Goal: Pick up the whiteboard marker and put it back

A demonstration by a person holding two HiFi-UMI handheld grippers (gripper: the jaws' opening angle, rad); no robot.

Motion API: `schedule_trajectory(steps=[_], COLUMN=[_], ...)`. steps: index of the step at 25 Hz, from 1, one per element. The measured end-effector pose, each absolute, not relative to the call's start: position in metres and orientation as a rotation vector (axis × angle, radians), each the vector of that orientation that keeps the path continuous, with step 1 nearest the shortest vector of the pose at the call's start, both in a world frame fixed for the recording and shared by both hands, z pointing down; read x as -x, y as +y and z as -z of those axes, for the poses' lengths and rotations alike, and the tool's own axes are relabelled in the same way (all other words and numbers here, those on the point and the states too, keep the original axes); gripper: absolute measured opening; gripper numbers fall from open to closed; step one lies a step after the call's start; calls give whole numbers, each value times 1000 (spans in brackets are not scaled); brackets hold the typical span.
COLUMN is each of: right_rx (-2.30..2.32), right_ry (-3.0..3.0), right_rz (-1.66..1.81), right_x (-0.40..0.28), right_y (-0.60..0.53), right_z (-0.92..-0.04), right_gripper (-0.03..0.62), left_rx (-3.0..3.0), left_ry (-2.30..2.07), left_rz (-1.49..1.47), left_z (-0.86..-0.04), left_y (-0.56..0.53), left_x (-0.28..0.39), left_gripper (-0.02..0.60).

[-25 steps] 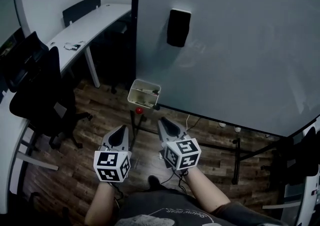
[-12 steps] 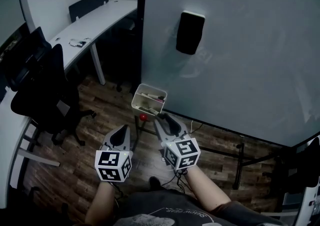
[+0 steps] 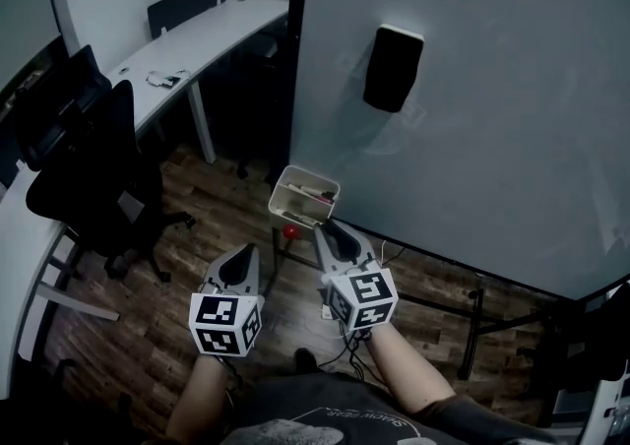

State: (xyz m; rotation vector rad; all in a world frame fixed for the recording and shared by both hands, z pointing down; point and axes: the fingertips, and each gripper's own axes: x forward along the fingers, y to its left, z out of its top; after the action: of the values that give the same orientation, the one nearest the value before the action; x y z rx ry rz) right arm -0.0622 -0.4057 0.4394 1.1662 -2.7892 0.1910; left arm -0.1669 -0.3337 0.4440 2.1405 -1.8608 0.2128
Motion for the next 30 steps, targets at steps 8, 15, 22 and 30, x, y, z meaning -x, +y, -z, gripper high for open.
schedule_trajectory(steps=[8,15,22,30], right_rx=[-1236,-1314,-1367,-1425], right_ry=[-2834,-2878,-2863,-2827], right_rz=[-108,-27,-23,-37], right_x=[56,39,25,9], right_y=[-393,-360,-310,-241], right_z=[-407,-367,-362,-362], right_gripper=[81,81,81,81], left_rx=[-2174,-2249,-2310,-2357], left_ry=[-1849,-1826,-1795,-1754], left_rz=[-206,-194,-161,-151], left_z=[-437,-419,-406,-400], left_y=[-318,-289,-245,-188], left_x=[164,152,140,130], left_gripper=[14,14,13,13])
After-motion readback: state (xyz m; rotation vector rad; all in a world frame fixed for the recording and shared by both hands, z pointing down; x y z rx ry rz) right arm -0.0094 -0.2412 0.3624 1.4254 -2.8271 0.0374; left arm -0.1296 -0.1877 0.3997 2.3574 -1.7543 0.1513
